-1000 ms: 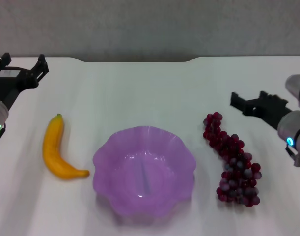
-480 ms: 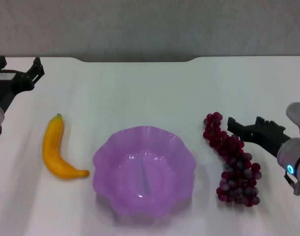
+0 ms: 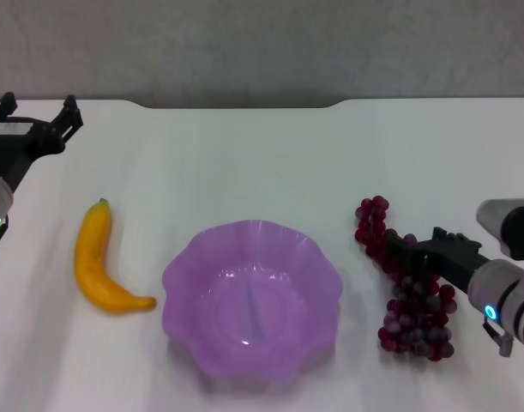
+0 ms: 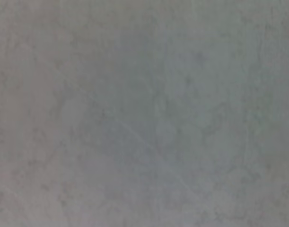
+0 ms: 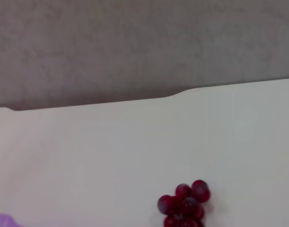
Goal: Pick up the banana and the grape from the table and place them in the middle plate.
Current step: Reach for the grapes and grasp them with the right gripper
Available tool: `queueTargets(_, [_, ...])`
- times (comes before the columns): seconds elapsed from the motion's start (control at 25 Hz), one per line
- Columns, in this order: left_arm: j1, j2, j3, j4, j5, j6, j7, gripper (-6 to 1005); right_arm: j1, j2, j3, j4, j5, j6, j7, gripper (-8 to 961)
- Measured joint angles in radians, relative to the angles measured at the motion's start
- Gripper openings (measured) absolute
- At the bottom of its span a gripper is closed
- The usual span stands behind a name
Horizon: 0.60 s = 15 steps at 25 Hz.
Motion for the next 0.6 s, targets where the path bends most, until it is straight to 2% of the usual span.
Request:
queueTargets(0.24, [-0.006, -0.001, 0.002, -0.003, 0.0, 0.0, -0.001, 881, 0.022, 0.002, -0.044, 0.041, 0.0, -0.012, 0.03, 861])
queueTargets(0.6, [0.001, -0.001, -0.003, -0.002, -0.001, 0.0, 0.0, 881, -0.011, 0.002, -0.091, 0.056, 0.0, -0.073, 0.045, 861])
